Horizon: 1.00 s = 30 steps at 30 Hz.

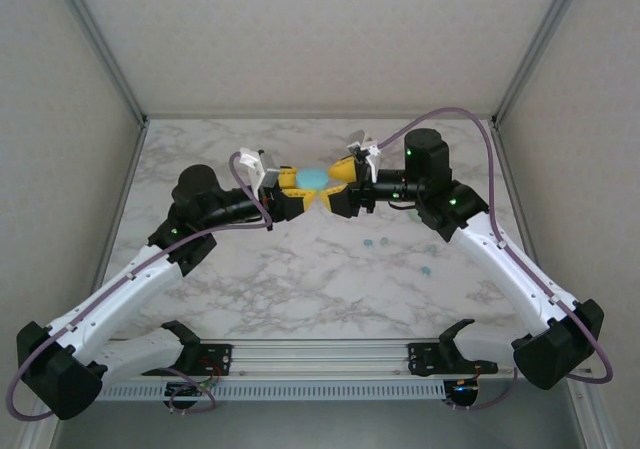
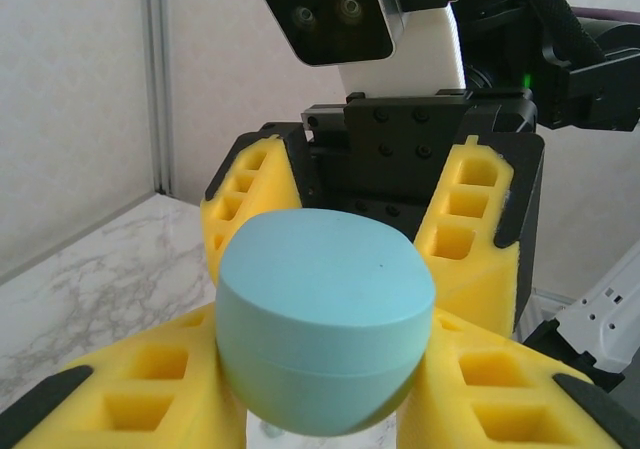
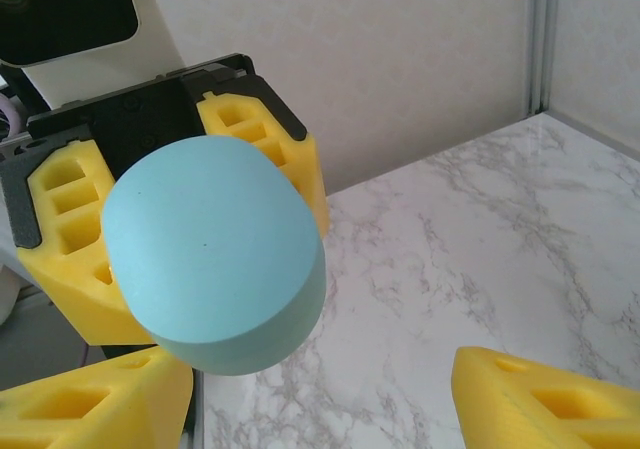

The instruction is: Insert the wireless bluetooth earbuds into the charging case

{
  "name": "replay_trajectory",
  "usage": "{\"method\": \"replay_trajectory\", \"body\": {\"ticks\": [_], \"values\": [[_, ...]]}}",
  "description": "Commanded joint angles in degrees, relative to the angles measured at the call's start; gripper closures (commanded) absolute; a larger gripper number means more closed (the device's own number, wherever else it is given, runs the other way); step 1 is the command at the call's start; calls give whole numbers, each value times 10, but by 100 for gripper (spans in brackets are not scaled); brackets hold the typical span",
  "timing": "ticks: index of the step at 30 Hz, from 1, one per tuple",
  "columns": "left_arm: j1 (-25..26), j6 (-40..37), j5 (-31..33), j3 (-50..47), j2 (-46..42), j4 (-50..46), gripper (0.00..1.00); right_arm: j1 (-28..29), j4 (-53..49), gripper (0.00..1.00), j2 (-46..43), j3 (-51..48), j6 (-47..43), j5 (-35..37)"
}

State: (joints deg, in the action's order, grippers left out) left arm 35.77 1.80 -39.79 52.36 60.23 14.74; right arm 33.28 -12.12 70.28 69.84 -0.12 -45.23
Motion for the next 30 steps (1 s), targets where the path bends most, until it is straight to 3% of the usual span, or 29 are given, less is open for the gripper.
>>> {"method": "replay_trajectory", "body": {"ticks": [1, 7, 30], "values": [[11, 9, -1, -3, -2, 11, 73, 2, 36, 30, -4, 22, 10, -22], [11, 7, 3, -3, -3, 10, 73, 3, 32, 29, -5, 21, 2, -44], [12, -2, 2, -2, -8, -11, 74, 1, 59, 32, -15, 8, 16, 0]]}}
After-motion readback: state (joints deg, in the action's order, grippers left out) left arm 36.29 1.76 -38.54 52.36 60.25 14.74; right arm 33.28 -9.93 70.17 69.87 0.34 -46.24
